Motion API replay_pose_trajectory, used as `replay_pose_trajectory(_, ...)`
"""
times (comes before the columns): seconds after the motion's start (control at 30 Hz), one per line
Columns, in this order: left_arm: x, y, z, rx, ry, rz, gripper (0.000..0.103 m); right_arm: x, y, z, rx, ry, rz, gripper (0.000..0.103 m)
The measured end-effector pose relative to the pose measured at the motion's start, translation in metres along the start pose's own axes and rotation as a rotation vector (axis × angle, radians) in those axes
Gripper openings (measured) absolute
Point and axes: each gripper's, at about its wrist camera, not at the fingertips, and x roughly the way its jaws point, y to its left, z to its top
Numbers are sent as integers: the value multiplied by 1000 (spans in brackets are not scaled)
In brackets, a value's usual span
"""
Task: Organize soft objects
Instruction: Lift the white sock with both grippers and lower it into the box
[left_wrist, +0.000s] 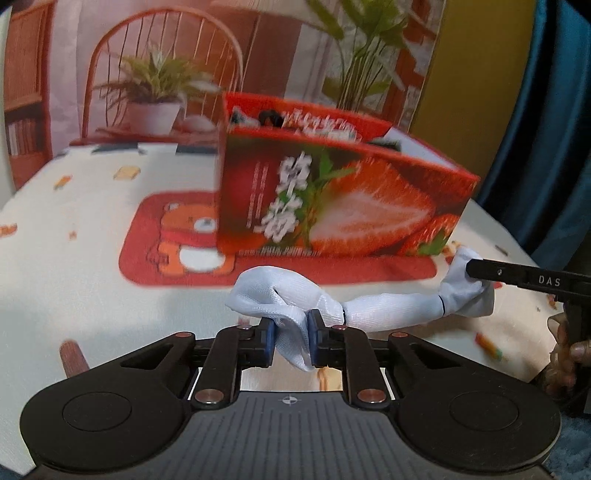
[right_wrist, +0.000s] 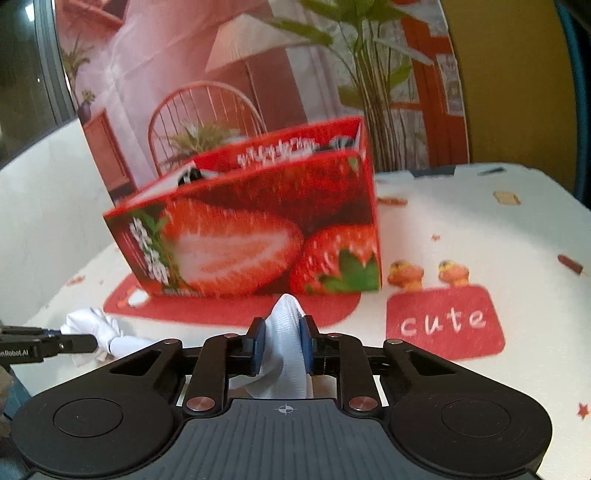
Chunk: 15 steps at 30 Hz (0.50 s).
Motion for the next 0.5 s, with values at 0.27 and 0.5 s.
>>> replay_pose_trajectory(0.27, -30, -6, 51, 22, -146, -42, 19, -29, 3, 51, -17, -161, 31, 18)
replay_pose_trajectory(0.5, -23, -12, 110, 30, -209, -60, 19, -30, 10, 124, -83, -255, 42, 17)
